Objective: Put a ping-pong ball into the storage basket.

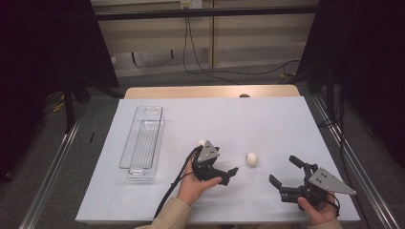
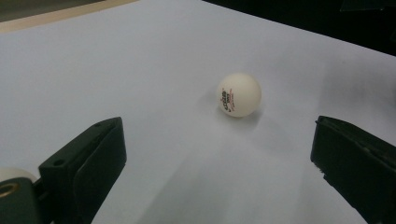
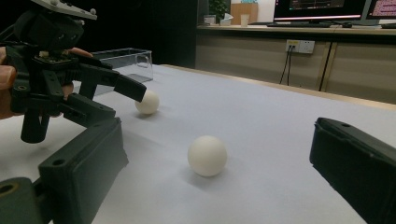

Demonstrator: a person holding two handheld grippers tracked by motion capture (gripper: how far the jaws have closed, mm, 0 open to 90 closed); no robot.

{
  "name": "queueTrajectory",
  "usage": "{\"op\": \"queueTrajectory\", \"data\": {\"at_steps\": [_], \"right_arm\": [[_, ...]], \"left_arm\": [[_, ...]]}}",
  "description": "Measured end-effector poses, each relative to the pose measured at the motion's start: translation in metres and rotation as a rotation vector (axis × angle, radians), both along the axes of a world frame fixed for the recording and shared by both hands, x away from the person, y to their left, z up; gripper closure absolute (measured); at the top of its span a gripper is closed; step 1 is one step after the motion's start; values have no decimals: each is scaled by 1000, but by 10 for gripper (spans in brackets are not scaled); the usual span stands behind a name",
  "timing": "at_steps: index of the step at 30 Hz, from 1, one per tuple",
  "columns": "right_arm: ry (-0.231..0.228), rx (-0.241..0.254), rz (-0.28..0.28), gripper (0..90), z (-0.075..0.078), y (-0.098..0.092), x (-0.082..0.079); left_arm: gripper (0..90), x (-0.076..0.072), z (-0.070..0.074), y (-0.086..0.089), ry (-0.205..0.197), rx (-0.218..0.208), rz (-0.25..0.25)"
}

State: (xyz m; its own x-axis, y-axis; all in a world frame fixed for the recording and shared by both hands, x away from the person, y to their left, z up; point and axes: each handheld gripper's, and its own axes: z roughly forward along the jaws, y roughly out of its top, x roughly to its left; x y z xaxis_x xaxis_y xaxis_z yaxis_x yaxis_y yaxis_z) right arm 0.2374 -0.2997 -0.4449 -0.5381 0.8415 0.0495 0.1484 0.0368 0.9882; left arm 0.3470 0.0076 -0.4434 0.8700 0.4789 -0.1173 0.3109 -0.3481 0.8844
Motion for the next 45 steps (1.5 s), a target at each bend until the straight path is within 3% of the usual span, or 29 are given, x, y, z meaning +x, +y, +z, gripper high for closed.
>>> {"op": "queueTrajectory", "data": {"at_steps": [8, 45], "right_arm": [[0, -2, 6, 26, 0, 1, 0], [-2, 2, 6, 25, 0, 0, 1]], "left_arm": [[38, 1, -2, -4, 2, 24, 4], [41, 6, -5, -21, 28, 51, -10]]}}
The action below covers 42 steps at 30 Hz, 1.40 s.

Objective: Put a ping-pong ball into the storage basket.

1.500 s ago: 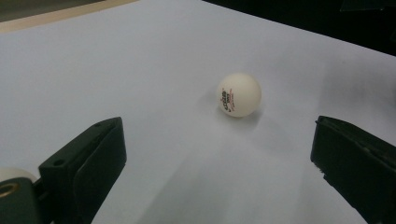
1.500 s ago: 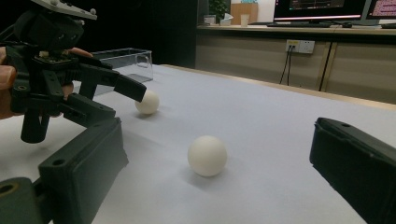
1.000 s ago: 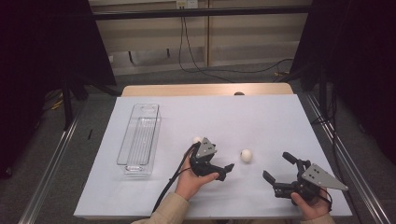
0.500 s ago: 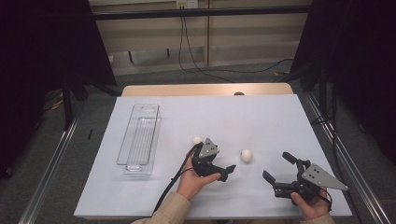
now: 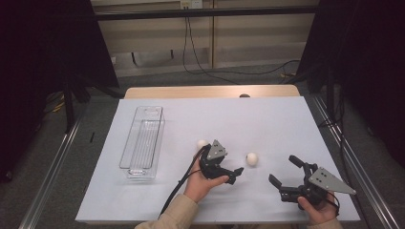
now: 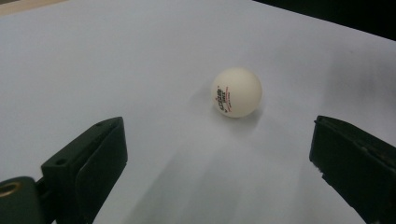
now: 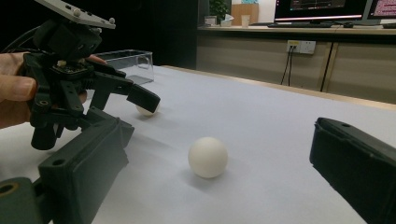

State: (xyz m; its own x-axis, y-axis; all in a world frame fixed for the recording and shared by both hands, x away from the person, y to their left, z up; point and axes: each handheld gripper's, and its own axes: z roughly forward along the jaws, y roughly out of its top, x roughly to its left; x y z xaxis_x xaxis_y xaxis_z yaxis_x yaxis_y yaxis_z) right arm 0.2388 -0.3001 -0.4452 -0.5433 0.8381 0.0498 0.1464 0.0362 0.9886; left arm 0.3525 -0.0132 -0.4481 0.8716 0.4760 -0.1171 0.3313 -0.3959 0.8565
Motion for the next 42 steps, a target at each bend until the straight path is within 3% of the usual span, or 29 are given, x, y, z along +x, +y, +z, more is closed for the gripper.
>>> {"op": "queueTrajectory", "data": {"at_steps": [42], "right_arm": [[2, 9, 1, 25, 0, 0, 0]], "left_arm": [[41, 6, -2, -14, 11, 12, -15]]}}
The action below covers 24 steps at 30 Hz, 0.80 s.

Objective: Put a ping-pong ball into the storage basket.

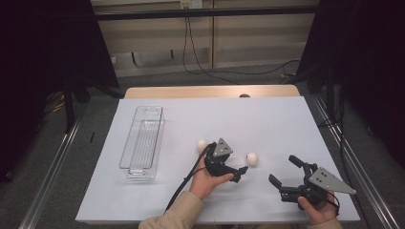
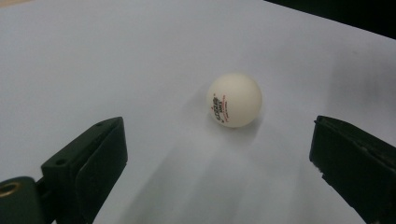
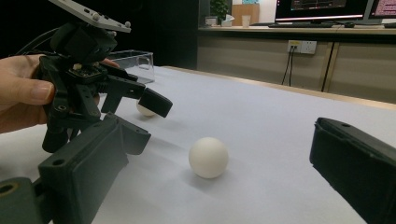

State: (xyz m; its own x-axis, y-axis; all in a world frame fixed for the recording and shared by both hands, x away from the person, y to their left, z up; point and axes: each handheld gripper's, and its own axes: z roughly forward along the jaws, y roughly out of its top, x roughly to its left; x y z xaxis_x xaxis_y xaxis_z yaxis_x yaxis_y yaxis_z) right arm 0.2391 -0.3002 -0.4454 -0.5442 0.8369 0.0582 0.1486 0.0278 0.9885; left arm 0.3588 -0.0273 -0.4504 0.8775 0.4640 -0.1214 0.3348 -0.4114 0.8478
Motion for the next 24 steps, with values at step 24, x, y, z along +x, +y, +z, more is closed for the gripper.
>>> {"op": "queueTrajectory", "data": {"at_steps": [24], "right_arm": [[0, -3, -1, 25, 0, 0, 0]], "left_arm": [[41, 3, 0, -11, 10, 17, -12]]}}
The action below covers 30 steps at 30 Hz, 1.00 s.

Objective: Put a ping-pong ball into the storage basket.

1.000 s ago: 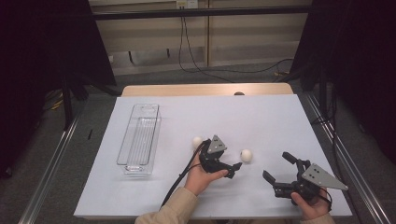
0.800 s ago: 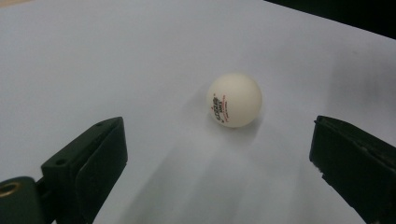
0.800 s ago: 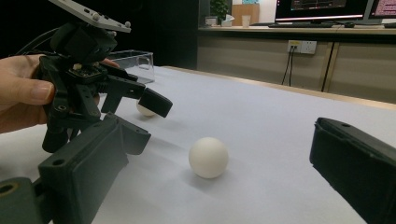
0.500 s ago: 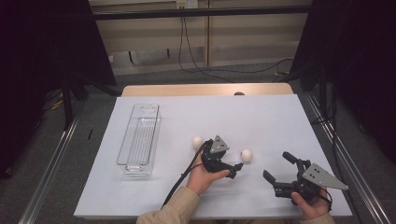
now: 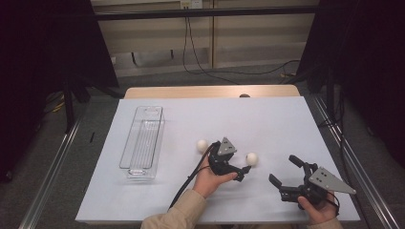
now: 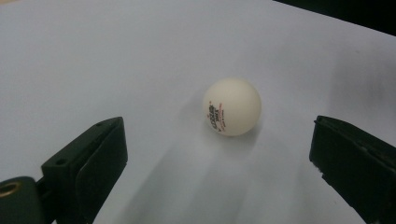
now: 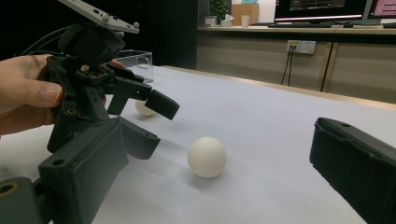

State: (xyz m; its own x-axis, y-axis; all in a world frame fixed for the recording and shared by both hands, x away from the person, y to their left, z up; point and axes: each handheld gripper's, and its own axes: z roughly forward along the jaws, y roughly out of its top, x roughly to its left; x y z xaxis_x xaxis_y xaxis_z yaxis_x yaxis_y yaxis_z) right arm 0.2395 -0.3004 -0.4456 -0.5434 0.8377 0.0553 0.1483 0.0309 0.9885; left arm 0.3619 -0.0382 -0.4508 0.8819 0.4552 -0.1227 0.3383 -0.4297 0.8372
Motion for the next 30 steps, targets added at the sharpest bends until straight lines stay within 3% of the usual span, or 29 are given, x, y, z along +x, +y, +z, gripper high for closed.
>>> {"op": "queueTrajectory", "data": {"at_steps": [30], "right_arm": [[1, 0, -5, 26, 0, -1, 0]], "left_arm": [[41, 2, -1, -8, 2, -3, -9]]}}
